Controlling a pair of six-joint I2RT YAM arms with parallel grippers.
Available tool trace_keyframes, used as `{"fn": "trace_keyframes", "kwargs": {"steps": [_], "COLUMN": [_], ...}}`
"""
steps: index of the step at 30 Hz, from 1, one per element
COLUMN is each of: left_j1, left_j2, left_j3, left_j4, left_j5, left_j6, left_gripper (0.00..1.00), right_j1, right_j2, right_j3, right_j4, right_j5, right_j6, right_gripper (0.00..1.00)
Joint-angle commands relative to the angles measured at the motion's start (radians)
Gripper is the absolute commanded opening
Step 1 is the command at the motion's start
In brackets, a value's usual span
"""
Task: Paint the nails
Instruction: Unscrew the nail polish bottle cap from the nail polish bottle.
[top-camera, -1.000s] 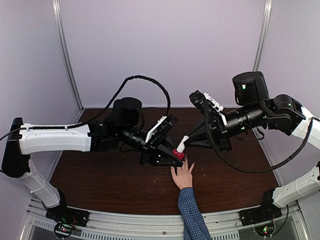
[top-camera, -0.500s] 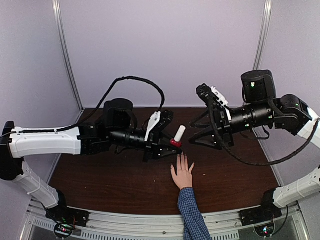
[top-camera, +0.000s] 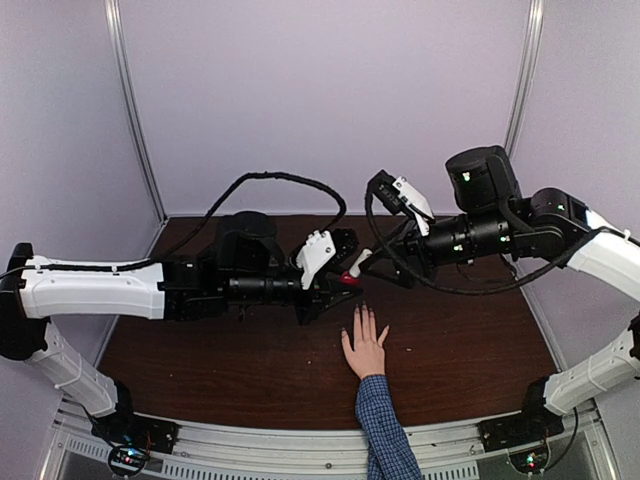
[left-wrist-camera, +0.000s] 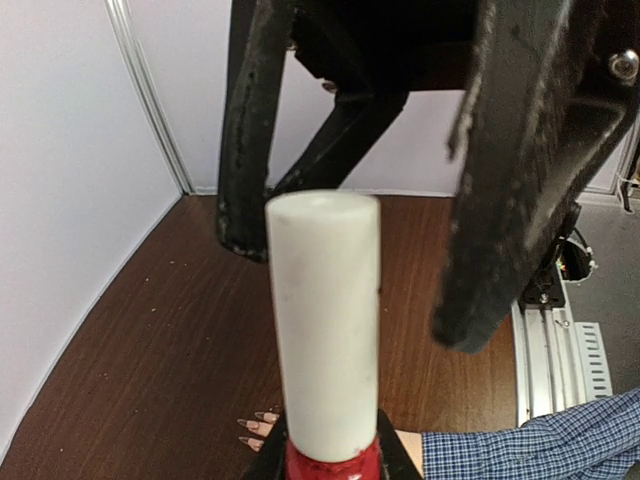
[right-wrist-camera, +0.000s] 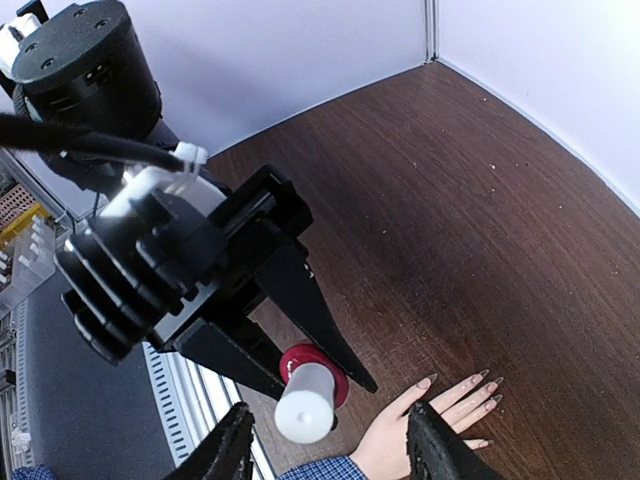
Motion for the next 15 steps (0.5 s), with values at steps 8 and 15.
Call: {"fn": "trace_keyframes", "kwargs": {"steps": [8,15], "left_j1": [-0.024,-0.024], "left_j2": [0.027,0.026], "left_j3": [0.042,0.045], "left_j4": [0.025,0.017], "left_j5": [-0.128,-0.135], "left_j6": [0.041,0.037], "left_gripper": [0.0,0.0], "right_j1": [-0.003,-0.003], "right_j2": [0.03,0.033], "right_j3": [0.012,0.011], "right_j4": [0.058,0.058], "right_j5": [-0.001,-0.015], "right_j6": [0.072,0.061], "right_gripper": [0.33,0.16]}}
